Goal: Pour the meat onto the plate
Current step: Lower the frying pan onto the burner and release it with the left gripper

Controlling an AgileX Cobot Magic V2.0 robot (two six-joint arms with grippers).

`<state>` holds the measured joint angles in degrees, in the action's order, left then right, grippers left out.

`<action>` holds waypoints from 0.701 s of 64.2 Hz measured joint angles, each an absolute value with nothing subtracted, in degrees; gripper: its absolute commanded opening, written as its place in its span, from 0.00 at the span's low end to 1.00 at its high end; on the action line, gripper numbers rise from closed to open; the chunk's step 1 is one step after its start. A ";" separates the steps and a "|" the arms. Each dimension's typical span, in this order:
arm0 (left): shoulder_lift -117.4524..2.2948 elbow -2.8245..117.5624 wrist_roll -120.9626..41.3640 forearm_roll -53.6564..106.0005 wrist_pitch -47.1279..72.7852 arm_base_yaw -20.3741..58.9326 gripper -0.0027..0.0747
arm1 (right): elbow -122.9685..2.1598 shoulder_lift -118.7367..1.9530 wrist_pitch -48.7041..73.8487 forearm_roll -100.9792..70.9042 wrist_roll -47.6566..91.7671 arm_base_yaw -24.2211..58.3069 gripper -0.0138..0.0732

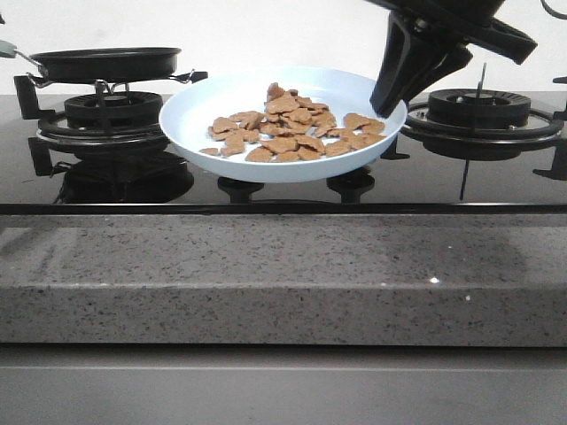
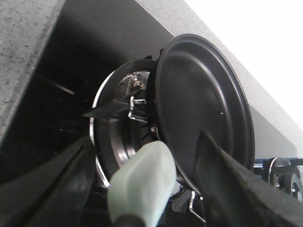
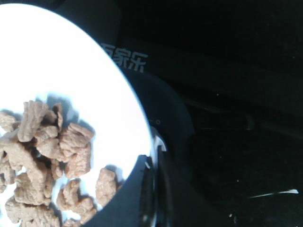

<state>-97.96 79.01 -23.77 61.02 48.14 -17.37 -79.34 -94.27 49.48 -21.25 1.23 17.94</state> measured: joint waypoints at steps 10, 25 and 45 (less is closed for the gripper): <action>-97.46 79.01 -23.77 60.72 48.19 -18.70 0.62 | -79.34 -94.27 49.48 -21.25 1.23 17.94 0.08; -94.07 79.01 -23.77 60.17 49.35 -20.19 0.58 | -79.34 -94.27 49.58 -21.25 1.23 17.94 0.08; -87.19 79.01 -23.77 58.39 51.42 -20.19 0.07 | -79.34 -94.27 49.58 -21.25 1.23 17.94 0.08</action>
<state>-87.19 79.01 -23.77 58.39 51.42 -20.19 -79.34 -94.27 49.58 -21.25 1.23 17.94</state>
